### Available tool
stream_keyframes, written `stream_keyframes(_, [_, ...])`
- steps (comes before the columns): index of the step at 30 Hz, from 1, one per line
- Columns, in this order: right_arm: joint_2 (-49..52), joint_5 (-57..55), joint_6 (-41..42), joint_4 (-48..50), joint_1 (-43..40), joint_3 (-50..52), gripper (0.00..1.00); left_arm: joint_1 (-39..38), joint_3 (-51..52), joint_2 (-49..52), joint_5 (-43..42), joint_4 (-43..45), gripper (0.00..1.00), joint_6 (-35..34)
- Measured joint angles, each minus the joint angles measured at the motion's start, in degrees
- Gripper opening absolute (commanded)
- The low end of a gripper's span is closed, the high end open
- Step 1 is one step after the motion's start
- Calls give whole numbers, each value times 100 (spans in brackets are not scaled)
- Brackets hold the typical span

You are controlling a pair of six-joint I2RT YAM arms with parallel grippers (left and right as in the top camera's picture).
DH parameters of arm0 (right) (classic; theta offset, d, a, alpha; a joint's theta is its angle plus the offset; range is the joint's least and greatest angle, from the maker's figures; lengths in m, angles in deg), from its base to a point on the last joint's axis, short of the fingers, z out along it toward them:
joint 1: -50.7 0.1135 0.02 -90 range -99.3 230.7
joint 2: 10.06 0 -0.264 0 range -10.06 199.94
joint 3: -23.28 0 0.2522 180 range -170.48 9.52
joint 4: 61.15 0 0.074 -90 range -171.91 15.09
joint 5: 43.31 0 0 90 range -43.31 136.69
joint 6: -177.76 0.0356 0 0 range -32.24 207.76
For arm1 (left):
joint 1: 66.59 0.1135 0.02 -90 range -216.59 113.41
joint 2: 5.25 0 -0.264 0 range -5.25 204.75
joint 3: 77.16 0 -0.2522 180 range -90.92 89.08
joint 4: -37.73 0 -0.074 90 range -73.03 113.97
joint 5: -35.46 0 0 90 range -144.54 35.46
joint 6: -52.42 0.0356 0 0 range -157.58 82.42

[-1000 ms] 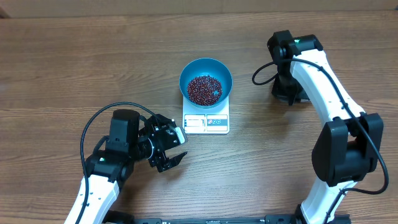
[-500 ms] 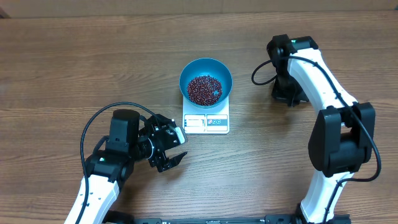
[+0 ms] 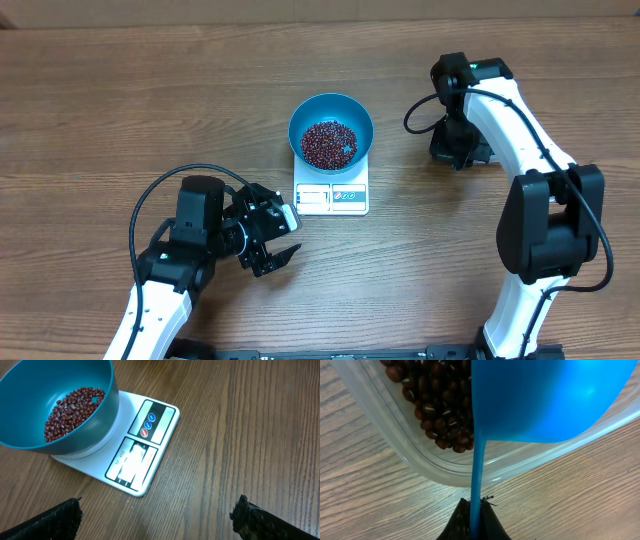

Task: Scoop item into bowl and weigh 150g on scale
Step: 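Dip the scoop into the red beans and lift it filled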

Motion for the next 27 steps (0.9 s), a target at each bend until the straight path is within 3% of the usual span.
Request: stream_keyframes(27, [-111, 1392, -153, 190, -422, -4, 4, 0, 0, 0, 0, 0, 100, 0])
